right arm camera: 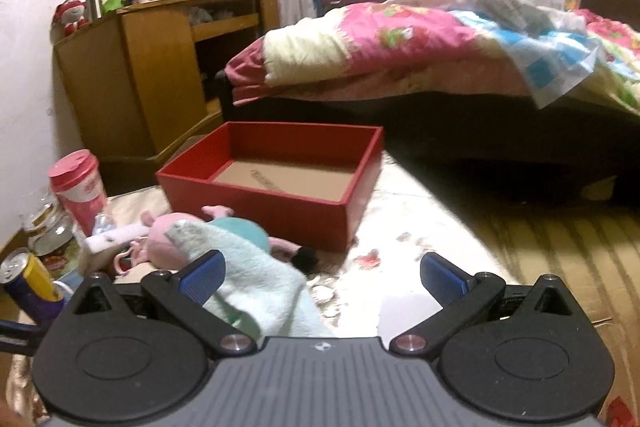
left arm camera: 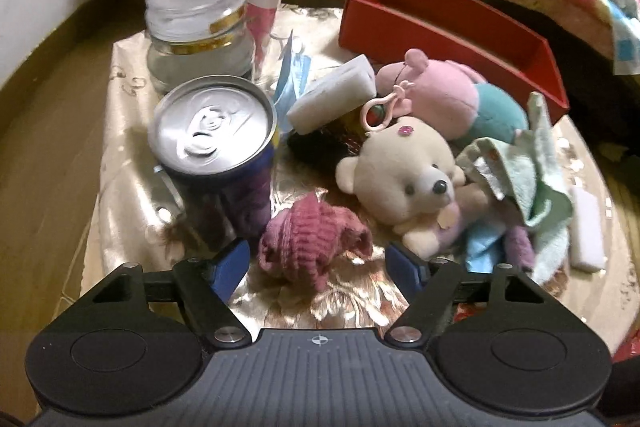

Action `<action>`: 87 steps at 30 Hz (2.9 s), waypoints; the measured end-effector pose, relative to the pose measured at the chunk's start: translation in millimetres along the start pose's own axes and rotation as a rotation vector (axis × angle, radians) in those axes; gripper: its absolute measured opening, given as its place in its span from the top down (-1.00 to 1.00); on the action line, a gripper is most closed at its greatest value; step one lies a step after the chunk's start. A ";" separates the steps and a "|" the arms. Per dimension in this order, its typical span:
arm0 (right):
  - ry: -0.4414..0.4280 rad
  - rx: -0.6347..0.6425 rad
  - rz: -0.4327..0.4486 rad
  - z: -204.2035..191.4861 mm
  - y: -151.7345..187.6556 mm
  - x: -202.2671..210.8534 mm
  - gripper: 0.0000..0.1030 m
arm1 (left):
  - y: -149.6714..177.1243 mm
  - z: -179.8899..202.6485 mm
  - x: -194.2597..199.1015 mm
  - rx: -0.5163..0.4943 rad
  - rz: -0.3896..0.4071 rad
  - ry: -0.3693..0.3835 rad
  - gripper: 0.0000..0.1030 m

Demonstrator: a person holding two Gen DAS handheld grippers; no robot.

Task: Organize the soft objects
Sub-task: 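Grasp the pink knitted sock with the left tool while the right tool grasps the mint towel, then carry the sock and towel over the red box while the left tool releases the sock inside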

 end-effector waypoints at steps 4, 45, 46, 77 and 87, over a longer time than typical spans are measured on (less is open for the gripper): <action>-0.025 0.005 -0.006 -2.3 0.9 -2.6 -0.54 | -1.9 6.5 -29.1 0.015 -0.054 -0.035 -0.35; -0.418 -0.237 -0.397 -5.5 36.2 -98.8 1.00 | -3.7 42.1 5.8 -0.053 -0.019 0.189 0.32; -0.427 -0.259 -0.398 -4.4 36.9 -97.3 1.00 | -3.6 42.8 6.1 -0.056 -0.017 0.190 0.32; -0.727 -0.605 0.112 37.6 -92.4 -5.3 1.00 | -69.6 103.7 48.5 -0.071 0.180 0.361 0.32; -0.696 -0.540 0.243 49.6 -163.7 -3.1 1.00 | -126.8 128.8 43.2 -0.100 0.242 0.326 0.32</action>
Point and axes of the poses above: each gripper's, at about its wrist camera, not at the fingertips, and x roughly against the way its jaws point, z to its right, y to its underside, the point moved 5 cm from there along -x, roughly the way its jaws point, and after that the axes turned 12 degrees about x, right-handed, at the moved point
